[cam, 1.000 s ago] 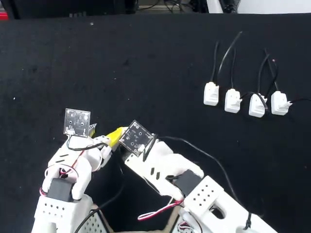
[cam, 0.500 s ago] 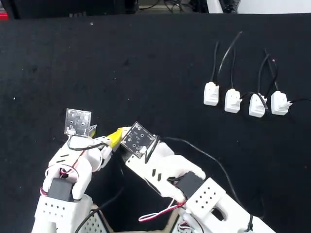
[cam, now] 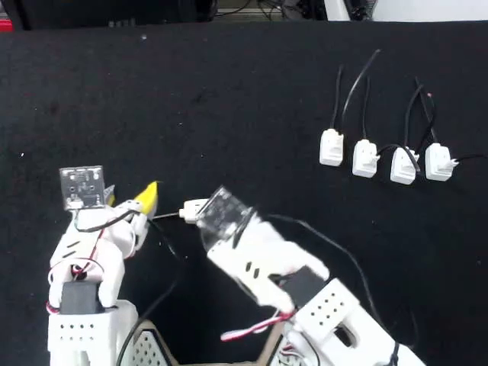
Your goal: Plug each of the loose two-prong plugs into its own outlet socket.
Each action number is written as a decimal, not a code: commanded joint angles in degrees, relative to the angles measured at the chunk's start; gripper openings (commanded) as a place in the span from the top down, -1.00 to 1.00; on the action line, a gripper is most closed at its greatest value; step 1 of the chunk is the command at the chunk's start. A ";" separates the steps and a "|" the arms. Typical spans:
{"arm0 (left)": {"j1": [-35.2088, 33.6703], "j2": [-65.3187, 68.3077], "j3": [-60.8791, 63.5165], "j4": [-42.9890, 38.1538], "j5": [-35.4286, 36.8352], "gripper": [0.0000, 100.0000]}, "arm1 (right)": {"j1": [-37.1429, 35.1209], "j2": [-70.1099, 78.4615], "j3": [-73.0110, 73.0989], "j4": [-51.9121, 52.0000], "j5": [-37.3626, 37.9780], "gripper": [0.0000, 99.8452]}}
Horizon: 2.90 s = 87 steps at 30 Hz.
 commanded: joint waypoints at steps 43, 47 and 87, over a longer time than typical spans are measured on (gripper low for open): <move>-15.08 -0.44 9.45 -13.10 9.85 0.47 | 8.44 66.42 -72.04 41.49 -28.31 0.98; -15.08 -0.44 9.45 -13.10 9.85 0.47 | 8.35 69.32 -72.13 42.37 -28.40 0.98; -15.08 -0.44 9.45 -13.10 9.85 0.47 | 8.53 84.44 -83.47 44.13 -33.32 0.98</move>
